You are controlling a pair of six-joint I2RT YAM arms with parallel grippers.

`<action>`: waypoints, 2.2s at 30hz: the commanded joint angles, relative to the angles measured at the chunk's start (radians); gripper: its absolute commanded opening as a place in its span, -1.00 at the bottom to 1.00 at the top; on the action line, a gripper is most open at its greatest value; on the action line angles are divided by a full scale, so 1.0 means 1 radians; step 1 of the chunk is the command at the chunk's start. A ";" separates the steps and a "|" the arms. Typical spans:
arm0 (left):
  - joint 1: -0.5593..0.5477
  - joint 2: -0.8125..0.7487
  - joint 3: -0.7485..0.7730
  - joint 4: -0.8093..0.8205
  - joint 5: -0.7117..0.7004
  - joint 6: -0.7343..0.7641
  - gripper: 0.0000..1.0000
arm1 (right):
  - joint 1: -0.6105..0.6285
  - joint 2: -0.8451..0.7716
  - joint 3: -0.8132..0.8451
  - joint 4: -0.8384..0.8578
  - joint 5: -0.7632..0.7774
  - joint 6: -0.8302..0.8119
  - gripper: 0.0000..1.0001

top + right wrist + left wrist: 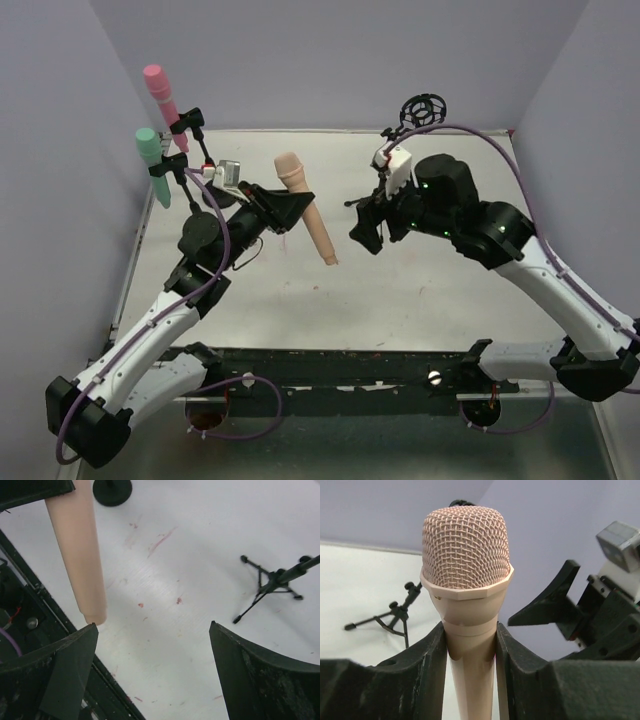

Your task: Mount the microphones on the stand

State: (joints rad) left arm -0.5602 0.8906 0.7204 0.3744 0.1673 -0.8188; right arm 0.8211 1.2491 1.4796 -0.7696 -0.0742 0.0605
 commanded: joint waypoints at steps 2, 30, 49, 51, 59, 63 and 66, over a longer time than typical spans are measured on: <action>0.000 -0.029 0.180 -0.158 0.018 0.254 -0.94 | -0.049 -0.062 0.200 -0.057 0.203 -0.129 1.00; -0.084 0.507 0.874 -0.195 0.241 0.412 -0.94 | -0.551 -0.065 0.261 -0.097 -0.803 -0.440 1.00; -0.280 0.389 0.521 -0.066 0.235 0.449 -0.95 | -0.551 0.075 0.260 0.160 -1.157 0.033 1.00; -0.291 0.393 0.507 -0.042 0.225 0.443 -0.95 | -0.553 0.061 0.179 0.278 -1.209 0.149 1.00; -0.319 0.429 0.494 -0.006 0.212 0.411 -0.95 | -0.551 0.049 0.102 0.388 -1.236 0.255 0.99; -0.325 0.444 0.491 0.009 0.207 0.383 -0.95 | -0.551 0.056 0.102 0.400 -1.236 0.265 0.93; -0.329 0.452 0.487 0.014 0.201 0.371 -0.95 | -0.551 0.059 0.105 0.408 -1.233 0.269 0.92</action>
State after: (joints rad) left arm -0.8776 1.3277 1.2125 0.3325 0.3939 -0.4171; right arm 0.2729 1.3144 1.5772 -0.4068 -1.2743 0.2955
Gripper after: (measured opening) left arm 0.435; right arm 0.966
